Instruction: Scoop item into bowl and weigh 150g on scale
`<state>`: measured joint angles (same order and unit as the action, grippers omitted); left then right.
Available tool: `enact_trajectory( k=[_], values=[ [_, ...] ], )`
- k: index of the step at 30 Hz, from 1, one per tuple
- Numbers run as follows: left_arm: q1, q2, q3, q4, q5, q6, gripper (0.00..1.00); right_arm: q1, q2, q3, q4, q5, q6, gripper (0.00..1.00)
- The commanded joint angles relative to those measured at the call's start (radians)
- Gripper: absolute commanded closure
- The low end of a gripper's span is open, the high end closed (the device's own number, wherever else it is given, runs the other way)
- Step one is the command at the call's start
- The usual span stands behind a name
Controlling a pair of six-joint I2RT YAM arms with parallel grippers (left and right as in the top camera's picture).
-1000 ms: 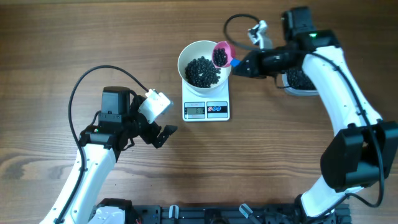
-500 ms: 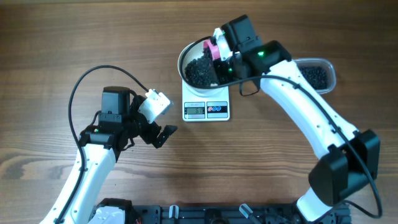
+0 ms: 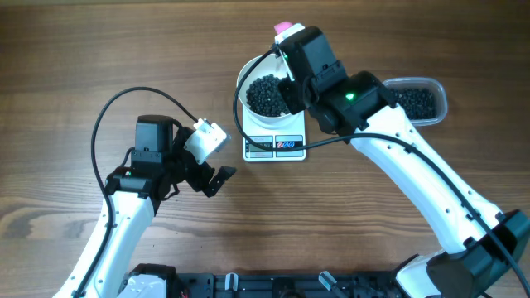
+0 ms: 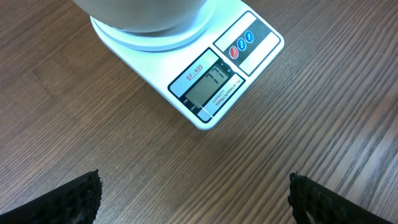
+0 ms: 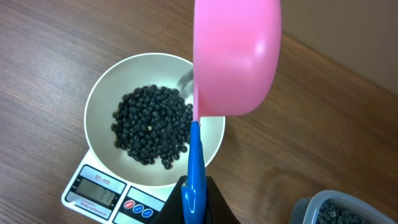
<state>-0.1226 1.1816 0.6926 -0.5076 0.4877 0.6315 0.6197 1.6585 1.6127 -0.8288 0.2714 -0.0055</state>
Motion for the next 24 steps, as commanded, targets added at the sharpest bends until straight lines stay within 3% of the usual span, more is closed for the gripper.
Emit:
enact_trajectory(
  k=[1, 8, 13, 18, 24],
  values=[
    [-0.006, -0.009, -0.01, 0.002, 0.019, 0.018, 0.0, 0.01, -0.04, 0.031, 0.006, 0.027, -0.021, 0.96],
    [-0.006, -0.009, -0.01, 0.002, 0.019, 0.018, 0.0, 0.005, -0.091, 0.031, 0.025, 0.023, -0.017, 0.96],
    [-0.006, -0.009, -0.01, 0.002, 0.019, 0.019, 0.0, -0.079, -0.148, 0.031, 0.015, -0.069, 0.008, 0.96],
    [-0.006, -0.009, -0.01, 0.002, 0.019, 0.018, 0.0, -0.296, -0.225, 0.031, -0.069, -0.23, 0.01, 0.96],
    [-0.006, -0.009, -0.01, 0.002, 0.019, 0.018, 0.0, -0.608, -0.231, 0.027, -0.212, -0.232, 0.019, 0.96]
  ],
)
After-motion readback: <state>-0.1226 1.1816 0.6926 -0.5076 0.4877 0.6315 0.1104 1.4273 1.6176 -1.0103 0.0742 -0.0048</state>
